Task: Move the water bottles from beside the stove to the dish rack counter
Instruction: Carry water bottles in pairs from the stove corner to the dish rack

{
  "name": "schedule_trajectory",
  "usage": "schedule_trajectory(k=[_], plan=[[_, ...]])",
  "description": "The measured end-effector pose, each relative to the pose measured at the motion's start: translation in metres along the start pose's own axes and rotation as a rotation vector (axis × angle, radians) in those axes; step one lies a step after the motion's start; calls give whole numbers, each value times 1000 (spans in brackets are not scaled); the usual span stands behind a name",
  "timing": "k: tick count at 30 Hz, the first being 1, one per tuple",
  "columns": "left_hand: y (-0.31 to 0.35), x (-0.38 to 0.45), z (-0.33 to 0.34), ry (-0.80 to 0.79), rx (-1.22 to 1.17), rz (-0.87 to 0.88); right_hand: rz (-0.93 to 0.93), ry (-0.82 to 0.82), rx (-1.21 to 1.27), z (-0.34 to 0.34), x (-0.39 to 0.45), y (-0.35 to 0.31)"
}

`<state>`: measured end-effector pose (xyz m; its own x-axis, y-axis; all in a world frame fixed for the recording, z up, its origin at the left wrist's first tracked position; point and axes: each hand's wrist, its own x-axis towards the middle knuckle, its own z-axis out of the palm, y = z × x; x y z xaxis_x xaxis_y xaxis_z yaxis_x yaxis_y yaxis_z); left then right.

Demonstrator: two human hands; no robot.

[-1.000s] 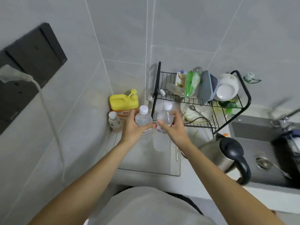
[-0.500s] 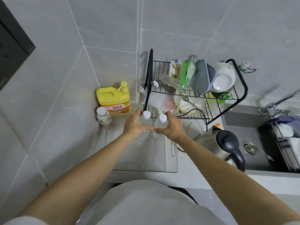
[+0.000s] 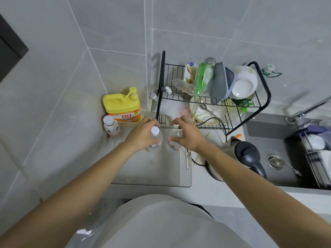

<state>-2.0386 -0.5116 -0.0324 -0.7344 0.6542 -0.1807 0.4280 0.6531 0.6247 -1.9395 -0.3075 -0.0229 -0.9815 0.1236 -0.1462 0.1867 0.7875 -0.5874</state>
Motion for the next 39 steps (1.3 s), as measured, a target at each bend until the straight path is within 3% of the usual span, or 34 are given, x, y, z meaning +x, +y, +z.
schedule_trajectory(k=[6,12,21,39], plan=[[15,2,-32,-188,241,121,-121,-169,-260,-30,0,-2],[27,1,-31,-208,353,145,-155,-173,-410,-38,1,-2],[27,2,-27,-173,368,147,-52,-96,-384,-40,6,1],[27,7,-27,-152,380,174,-21,-143,-366,-41,14,8]])
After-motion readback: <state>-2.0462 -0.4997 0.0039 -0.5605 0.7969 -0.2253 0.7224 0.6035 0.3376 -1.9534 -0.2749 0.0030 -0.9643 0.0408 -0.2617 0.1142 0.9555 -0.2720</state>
